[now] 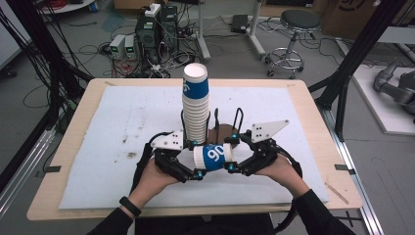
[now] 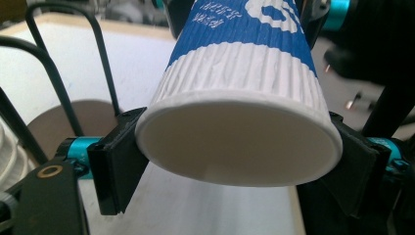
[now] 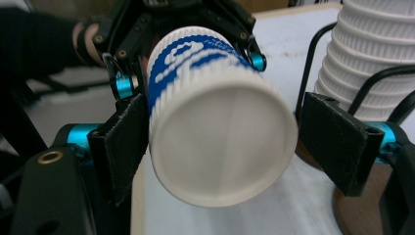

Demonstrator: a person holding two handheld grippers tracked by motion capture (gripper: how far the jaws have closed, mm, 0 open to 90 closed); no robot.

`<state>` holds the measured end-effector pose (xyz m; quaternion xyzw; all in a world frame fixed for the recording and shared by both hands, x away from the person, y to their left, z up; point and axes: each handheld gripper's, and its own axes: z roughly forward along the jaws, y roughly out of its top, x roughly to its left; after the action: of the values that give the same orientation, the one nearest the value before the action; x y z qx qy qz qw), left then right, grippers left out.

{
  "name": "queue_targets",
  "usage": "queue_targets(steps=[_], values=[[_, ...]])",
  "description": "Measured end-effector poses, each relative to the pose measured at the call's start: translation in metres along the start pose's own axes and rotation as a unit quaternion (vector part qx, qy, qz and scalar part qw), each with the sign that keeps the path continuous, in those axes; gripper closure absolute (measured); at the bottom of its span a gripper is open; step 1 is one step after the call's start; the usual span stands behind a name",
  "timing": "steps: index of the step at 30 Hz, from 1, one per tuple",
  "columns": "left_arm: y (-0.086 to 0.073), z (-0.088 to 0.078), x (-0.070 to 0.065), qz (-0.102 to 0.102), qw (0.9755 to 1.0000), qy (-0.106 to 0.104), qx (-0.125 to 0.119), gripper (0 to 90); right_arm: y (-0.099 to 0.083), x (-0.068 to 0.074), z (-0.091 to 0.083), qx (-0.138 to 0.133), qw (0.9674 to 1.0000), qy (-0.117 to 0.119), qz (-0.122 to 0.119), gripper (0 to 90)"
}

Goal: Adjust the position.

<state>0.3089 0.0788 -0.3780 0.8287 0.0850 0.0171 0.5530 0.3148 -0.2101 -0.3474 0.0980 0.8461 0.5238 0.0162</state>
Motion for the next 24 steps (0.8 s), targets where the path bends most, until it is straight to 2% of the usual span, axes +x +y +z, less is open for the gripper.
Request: queue_targets(steps=[3, 6, 9, 11, 15, 19, 21, 24], values=[[0.0027, 0.0025, -0.0029, 0.014, 0.9996, 0.008, 0.022, 19.2, 0.0008, 0.0013, 0.0022, 0.027, 0.9996, 0.000, -0.007, 20.2], [0.0031, 0.0035, -0.0043, 0.020, 0.9993, 0.013, 0.027, 19.2, -0.0010, 0.0009, 0.0057, 0.045, 0.9990, 0.005, -0.007, 20.3], [0.0032, 0.0021, -0.0040, 0.018, 0.9995, 0.014, 0.021, 19.2, -0.0018, 0.0002, 0.0074, 0.050, 0.9987, 0.010, -0.008, 25.2], [0.0038, 0.0007, -0.0034, 0.022, 0.9994, 0.014, 0.024, 19.2, -0.0026, -0.0005, 0.0081, 0.050, 0.9986, 0.016, -0.006, 25.1], [0.0039, -0.0006, -0.0034, 0.019, 0.9996, 0.013, 0.014, 19.6, -0.0034, -0.0014, 0.0082, 0.046, 0.9987, 0.023, -0.001, 27.6], [0.0032, -0.0030, -0.0021, 0.013, 0.9998, 0.009, -0.009, 18.7, -0.0059, -0.0037, 0.0068, 0.030, 0.9990, 0.032, 0.006, 28.5], [0.0022, -0.0043, -0.0013, 0.000, 0.9992, 0.007, -0.040, 16.1, -0.0055, -0.0046, 0.0052, 0.019, 0.9990, 0.039, 0.010, 28.8], [0.0004, -0.0057, 0.0008, -0.021, 0.9964, -0.002, -0.082, 10.9, -0.0059, -0.0049, 0.0021, -0.015, 0.9989, 0.044, 0.013, 30.0]])
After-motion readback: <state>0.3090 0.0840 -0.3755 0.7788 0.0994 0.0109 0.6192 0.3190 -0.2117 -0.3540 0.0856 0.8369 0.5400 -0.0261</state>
